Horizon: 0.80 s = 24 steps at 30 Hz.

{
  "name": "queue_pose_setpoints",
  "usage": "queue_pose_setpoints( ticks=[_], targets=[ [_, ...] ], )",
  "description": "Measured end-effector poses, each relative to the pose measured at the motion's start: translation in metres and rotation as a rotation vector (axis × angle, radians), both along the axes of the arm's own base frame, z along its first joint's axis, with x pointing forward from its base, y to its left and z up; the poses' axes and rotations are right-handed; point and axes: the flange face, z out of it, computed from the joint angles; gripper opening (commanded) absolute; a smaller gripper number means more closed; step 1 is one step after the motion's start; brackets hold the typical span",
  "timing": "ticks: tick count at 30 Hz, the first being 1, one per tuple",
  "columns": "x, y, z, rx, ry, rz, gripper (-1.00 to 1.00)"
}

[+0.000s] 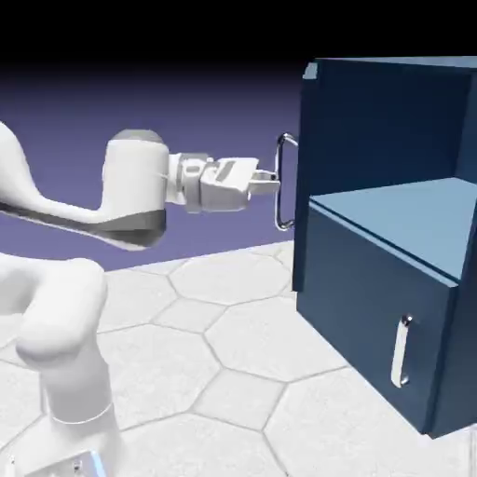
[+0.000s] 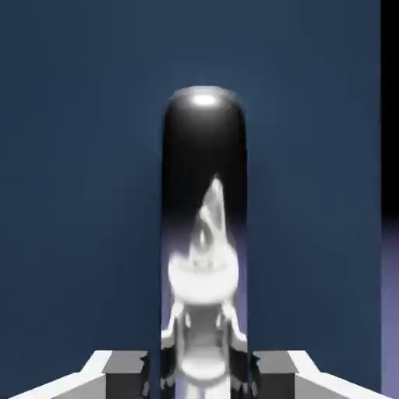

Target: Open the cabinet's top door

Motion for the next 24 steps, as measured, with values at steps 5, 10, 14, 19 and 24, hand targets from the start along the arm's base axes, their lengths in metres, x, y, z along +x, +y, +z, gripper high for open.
queue_pose_setpoints(
  ticks=[5,10,14,19,24],
  targets=[
    [-0.006,0.006,-0.001,0.017,0.016,-0.016,-1.00],
    [-0.006,0.007,-0.002,0.016,0.017,-0.017,-1.00],
    [-0.006,0.008,-0.001,-0.004,-0.005,-0.020,-1.00],
    [-0.014,0.018,0.000,-0.007,-0.008,-0.044,-1.00],
    [-0.024,0.031,0.000,-0.006,-0.006,-0.078,-1.00]
  ],
)
